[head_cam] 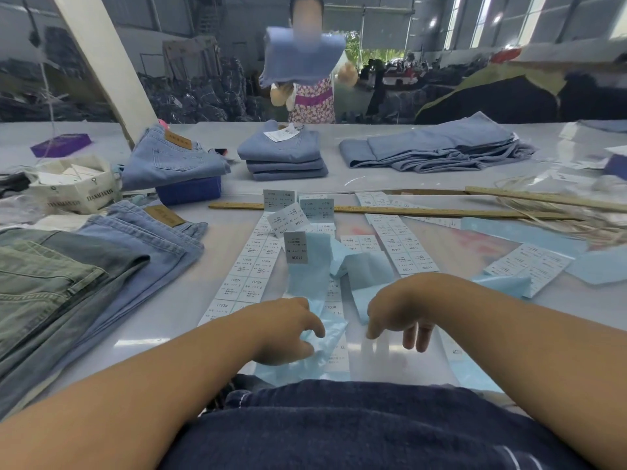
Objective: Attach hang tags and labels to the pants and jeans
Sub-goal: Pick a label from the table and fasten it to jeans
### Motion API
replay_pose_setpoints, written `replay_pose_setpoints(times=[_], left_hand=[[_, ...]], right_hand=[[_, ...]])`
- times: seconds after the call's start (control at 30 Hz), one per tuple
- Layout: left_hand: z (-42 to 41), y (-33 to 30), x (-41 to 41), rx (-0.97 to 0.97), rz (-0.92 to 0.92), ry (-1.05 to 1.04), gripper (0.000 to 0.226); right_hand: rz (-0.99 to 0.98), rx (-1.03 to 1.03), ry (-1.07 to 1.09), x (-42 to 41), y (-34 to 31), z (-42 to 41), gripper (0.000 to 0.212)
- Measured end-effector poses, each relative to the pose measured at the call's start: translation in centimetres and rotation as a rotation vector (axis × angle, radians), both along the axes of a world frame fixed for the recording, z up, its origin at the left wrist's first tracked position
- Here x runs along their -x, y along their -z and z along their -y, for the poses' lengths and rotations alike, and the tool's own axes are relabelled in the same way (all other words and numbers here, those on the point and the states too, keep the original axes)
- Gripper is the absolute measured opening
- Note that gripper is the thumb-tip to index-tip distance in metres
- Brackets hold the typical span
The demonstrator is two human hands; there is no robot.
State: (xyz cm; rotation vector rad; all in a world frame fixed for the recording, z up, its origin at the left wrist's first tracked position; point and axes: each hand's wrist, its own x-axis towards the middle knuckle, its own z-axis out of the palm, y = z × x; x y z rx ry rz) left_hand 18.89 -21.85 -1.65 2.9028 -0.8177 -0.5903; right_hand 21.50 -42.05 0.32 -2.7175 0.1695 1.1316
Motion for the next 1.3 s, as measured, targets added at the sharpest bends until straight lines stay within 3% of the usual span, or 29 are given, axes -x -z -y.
replay_pose_setpoints(times=[0.2, 0.4, 0.7, 0.83, 1.0, 1.17, 1.3], left_hand=[[2.2, -3.9, 0.5, -0.166, 0.166, 0.113, 0.035], [8.2, -8.3, 2.1, -0.397, 0.204, 0.231, 0.034], [21.6, -9.8, 4.1, -0.315, 0.288, 0.402, 0.040], [25.1, -9.1, 3.5, -0.392, 0.364, 0.493, 0.029], [25.8, -4.7, 2.7, -0.380, 0.208, 0.455, 0.038], [23.3, -2.1, 1.7, -0.302, 0.025, 0.293, 0.054], [23.0, -1.0, 1.8, -0.356, -0.052, 0.261, 0.054]], right_hand=[[0.123, 0.102, -0.128, 2.5, -3.5, 2.6, 0.061], [0.083, 0.293, -0.192, 7.7, -4.3, 8.5, 0.051], [0.126, 0.231, -0.077, 11.1, -0.7, 15.2, 0.060], [0.178, 0.127, -0.087, 11.9, 0.9, 16.1, 0.047], [0.372, -0.003, -0.041, 11.5, 3.1, 17.1, 0.037], [0.544, -0.274, 0.207, 11.1, 3.8, 19.6, 0.047], [0.673, -0.305, 0.370, 11.9, 5.0, 21.4, 0.049]])
